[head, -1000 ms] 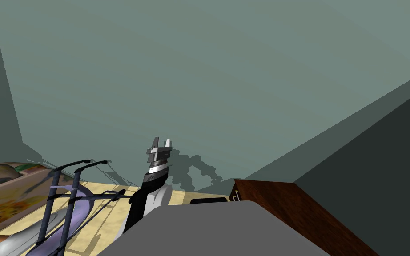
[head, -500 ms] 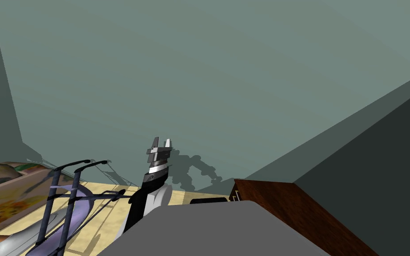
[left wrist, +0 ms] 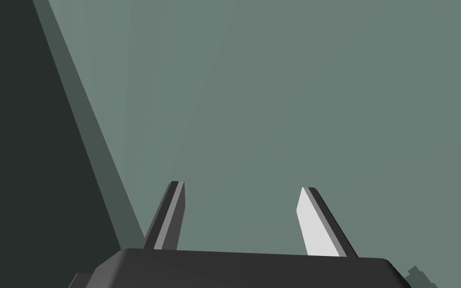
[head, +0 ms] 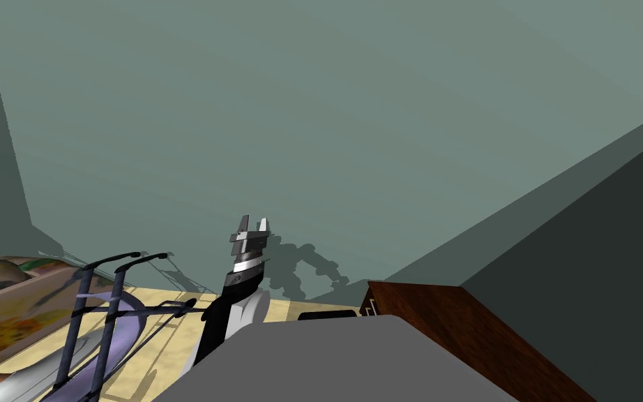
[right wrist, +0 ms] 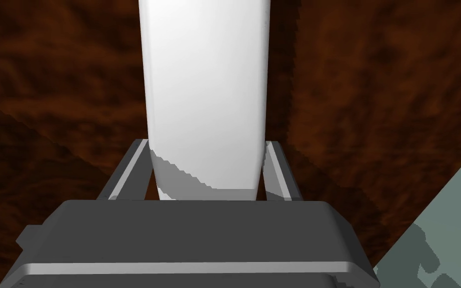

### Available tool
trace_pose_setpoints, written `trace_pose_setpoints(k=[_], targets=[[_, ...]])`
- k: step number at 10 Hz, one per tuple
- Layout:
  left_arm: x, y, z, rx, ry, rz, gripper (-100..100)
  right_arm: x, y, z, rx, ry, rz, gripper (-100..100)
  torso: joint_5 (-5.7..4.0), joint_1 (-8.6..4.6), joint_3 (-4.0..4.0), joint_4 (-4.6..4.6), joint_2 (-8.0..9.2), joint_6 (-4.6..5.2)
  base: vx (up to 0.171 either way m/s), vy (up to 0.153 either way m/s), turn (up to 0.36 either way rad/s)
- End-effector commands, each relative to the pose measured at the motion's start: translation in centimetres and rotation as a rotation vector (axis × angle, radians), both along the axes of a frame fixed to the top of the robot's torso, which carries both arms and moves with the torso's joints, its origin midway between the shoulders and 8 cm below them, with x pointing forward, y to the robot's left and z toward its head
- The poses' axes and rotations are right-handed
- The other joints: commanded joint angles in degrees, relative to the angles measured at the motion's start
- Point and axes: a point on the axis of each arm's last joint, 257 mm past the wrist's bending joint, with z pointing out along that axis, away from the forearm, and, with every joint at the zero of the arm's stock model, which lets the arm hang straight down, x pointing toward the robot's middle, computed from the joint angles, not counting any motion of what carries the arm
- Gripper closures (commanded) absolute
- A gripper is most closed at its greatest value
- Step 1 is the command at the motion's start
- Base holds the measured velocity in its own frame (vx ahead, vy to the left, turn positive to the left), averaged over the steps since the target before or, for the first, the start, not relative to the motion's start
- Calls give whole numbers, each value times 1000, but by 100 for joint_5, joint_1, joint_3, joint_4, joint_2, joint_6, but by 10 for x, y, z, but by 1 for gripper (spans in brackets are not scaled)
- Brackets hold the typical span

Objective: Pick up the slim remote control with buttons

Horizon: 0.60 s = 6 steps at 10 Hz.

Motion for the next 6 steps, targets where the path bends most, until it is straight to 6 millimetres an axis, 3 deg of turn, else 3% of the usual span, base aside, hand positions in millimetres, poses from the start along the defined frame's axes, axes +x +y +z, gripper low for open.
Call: trace_pose_setpoints(k=[1,5,6], targets=[[0,0,0,0,0,0,0,2,-10,7,0,2,3,100,0,0,0,0,0,0,7,32,-28],[0,0,0,0,0,0,0,3,-15,12,0,3,6,100,2,7,0,0,1,0,0,31,-13],[0,0,0,0,0,0,0,4,-15,12,1,3,6,0,1,3,0,0,1,0,0,0,0]])
